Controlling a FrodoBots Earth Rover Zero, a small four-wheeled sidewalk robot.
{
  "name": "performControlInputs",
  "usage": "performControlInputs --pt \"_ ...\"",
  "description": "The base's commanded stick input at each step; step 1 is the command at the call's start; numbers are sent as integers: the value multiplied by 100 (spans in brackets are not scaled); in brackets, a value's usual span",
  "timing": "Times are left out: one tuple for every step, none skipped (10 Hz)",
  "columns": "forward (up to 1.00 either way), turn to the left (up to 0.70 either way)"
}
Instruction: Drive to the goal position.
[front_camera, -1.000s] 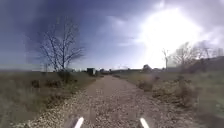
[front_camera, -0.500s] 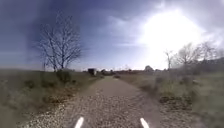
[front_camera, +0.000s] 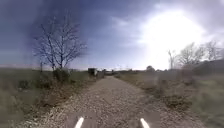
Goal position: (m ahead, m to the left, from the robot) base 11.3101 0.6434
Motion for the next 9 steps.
performControlInputs --pt "49 0" --pt "49 0" --pt "49 0" --pt "49 0" --pt "49 0" --pt "49 0" --pt "49 0" --pt "49 0" --pt "49 0"
